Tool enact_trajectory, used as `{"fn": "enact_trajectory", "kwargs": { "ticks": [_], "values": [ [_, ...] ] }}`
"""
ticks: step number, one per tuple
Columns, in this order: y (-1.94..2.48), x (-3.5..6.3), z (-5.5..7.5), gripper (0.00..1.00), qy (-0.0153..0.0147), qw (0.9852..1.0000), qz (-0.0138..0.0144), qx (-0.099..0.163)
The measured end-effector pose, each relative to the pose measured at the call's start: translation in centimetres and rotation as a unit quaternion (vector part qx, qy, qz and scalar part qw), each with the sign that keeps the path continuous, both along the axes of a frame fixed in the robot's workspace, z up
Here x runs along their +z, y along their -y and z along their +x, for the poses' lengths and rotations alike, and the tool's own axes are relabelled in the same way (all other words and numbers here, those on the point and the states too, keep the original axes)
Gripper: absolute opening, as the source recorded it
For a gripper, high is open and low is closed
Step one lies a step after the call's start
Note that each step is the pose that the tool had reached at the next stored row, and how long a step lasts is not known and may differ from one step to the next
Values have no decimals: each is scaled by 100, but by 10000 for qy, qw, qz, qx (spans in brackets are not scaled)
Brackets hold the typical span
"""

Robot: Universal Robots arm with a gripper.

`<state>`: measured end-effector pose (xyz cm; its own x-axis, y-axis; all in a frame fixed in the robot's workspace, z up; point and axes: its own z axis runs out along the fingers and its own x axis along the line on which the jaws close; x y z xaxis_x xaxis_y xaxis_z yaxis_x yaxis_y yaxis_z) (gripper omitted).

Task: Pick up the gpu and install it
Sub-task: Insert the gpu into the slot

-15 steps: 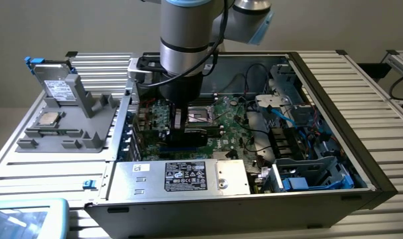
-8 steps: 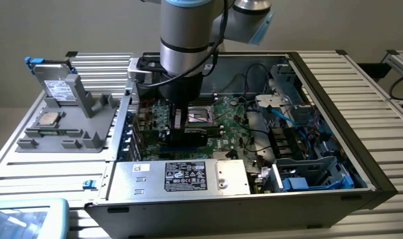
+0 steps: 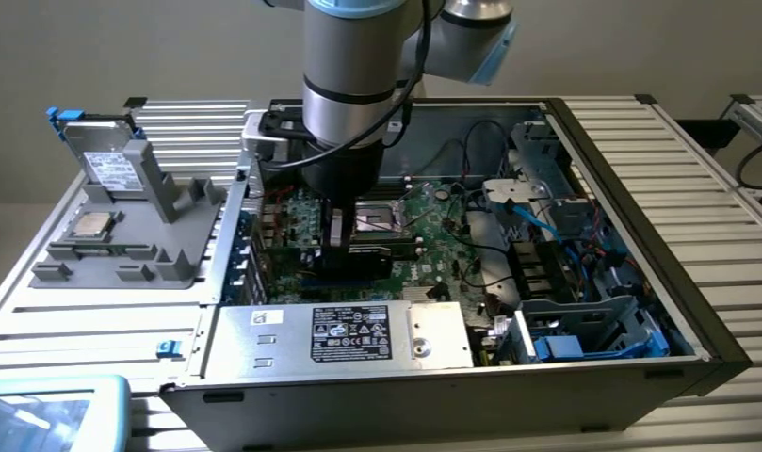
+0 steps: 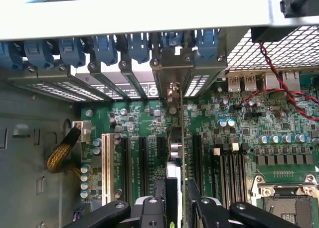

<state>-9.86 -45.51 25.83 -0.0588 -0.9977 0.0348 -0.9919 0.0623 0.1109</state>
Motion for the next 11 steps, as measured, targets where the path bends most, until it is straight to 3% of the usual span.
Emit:
{"fn": "enact_trajectory", "kwargs": {
  "ticks": [6, 11],
  "values": [
    [0, -1, -1, 27, -3, 10000, -1, 1],
    [-4, -2, -14, 27, -26, 10000, 0, 0]
  ]
}}
